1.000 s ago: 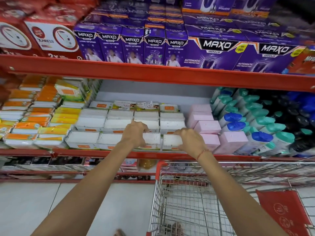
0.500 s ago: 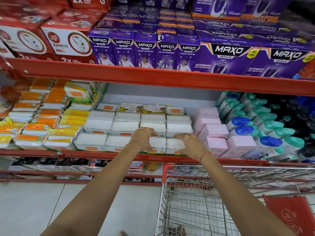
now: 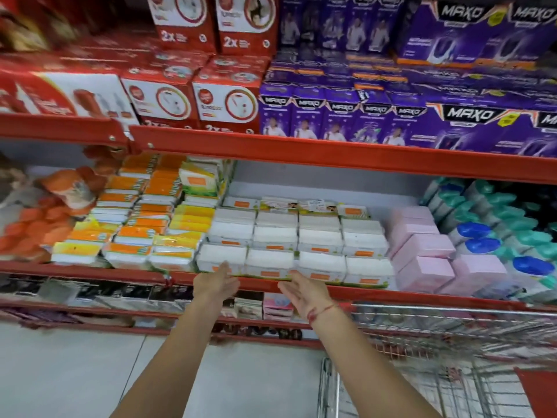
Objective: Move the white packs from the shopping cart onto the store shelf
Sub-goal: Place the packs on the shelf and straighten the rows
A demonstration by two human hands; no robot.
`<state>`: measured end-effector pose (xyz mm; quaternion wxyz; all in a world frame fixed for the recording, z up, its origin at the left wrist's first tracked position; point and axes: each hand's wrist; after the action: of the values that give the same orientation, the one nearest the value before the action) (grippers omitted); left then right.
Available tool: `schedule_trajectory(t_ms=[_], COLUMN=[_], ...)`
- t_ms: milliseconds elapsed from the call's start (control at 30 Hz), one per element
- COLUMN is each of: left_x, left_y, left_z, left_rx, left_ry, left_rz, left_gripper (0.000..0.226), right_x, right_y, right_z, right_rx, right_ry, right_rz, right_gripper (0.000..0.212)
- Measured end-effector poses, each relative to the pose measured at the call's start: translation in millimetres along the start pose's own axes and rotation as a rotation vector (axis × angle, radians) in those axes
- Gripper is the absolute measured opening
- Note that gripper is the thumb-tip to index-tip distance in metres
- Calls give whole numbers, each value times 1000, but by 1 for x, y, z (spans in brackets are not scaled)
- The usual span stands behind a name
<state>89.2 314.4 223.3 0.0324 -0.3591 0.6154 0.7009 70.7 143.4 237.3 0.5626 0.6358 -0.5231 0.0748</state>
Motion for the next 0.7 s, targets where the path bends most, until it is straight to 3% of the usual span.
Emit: schedule_trajectory(t_ms=[133, 267, 367, 533, 700], left_x=[-18, -28, -36, -45, -49], left_y=[-14, -17, -19, -21, -29], left_z=[11, 8, 7, 5, 1], left_rx=[67, 129, 163, 161, 141], left_ry=[122, 158, 162, 101, 68], left_rz=[64, 133, 194, 189, 154], left_gripper=[50, 51, 51, 51, 50], right_x=[-8, -10, -9, -7, -2], right_y=[-9, -12, -13, -19, -25], right_z=[-22, -33, -41, -51, -61], right_rx=[-59, -111, -74, -216, -231], right_ry=[-56, -91, -81, -152, -111], right_rz=[-29, -32, -63, -5, 9], right_gripper=[28, 45, 46, 42, 41])
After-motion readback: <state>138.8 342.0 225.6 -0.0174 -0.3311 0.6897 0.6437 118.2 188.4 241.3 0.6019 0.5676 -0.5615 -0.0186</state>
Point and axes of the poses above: each hand's wrist, its own y-axis away from the middle knuckle, its own z-axis out of the back of the hand, x = y × z, and after that the axes turned 12 degrees about z, right-handed
